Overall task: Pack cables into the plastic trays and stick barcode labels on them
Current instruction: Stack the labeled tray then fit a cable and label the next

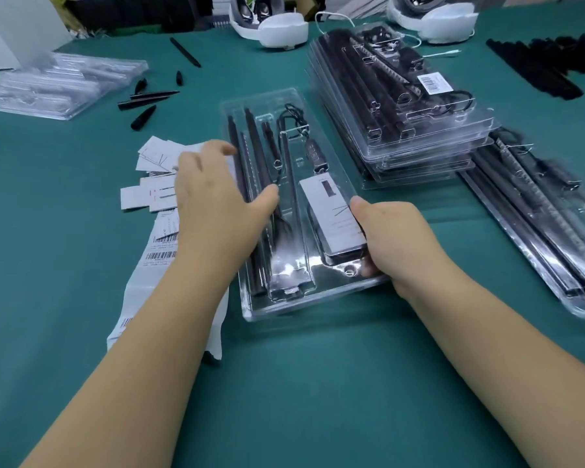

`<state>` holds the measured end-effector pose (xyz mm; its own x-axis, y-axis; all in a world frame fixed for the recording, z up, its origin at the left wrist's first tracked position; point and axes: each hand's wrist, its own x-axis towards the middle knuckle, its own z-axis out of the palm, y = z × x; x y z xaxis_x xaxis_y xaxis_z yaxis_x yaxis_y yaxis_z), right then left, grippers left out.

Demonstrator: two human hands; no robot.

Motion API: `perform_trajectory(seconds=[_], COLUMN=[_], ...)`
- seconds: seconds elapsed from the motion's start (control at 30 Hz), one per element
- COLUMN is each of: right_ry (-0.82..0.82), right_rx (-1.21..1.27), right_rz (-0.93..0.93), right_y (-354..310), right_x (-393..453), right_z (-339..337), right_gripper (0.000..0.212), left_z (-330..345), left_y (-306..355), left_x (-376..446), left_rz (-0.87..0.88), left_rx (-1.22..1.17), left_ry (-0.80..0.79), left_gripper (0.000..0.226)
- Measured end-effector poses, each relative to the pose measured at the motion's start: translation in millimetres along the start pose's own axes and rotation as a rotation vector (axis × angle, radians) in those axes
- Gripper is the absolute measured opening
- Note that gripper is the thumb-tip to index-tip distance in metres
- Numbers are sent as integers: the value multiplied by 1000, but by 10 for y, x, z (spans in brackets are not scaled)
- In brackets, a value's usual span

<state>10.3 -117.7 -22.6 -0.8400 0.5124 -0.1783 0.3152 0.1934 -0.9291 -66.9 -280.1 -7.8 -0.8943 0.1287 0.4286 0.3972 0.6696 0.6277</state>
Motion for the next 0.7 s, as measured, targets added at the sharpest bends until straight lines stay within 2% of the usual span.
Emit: perform_trajectory(seconds=[0.07,0.1,0.17,0.23,0.37,0.47,0.6,0.7], right_ry=[14,18,19,1,-50,-123,-160,-171], right_rx=[-50,-55,-31,-58,-48,31,166,214], right_rz=[7,20,53,61,113,134,168,188], right_y=[17,16,-5,-12,-37,-60,-82,-106], right_x=[29,39,50,59,69,69,69,67], right_z=[10,3,-3,4,0,-29,-71,-77], right_gripper=[38,37,35,34,18,15,26,19], left_z=[-8,-14,4,29,42,81,114,102], left_y=[90,161,283,364,421,455,564,543], left_x=[-63,-117,-257,-366,-407,-475,-550,-541], left_rz=[257,370,583,700,745,735,751,784], left_rx=[13,15,86,129,310,457,471,443], left_ry=[-133,-234,-376,-422,-474,-377,-296,-232], left_gripper=[26,22,28,29,25,25,27,24])
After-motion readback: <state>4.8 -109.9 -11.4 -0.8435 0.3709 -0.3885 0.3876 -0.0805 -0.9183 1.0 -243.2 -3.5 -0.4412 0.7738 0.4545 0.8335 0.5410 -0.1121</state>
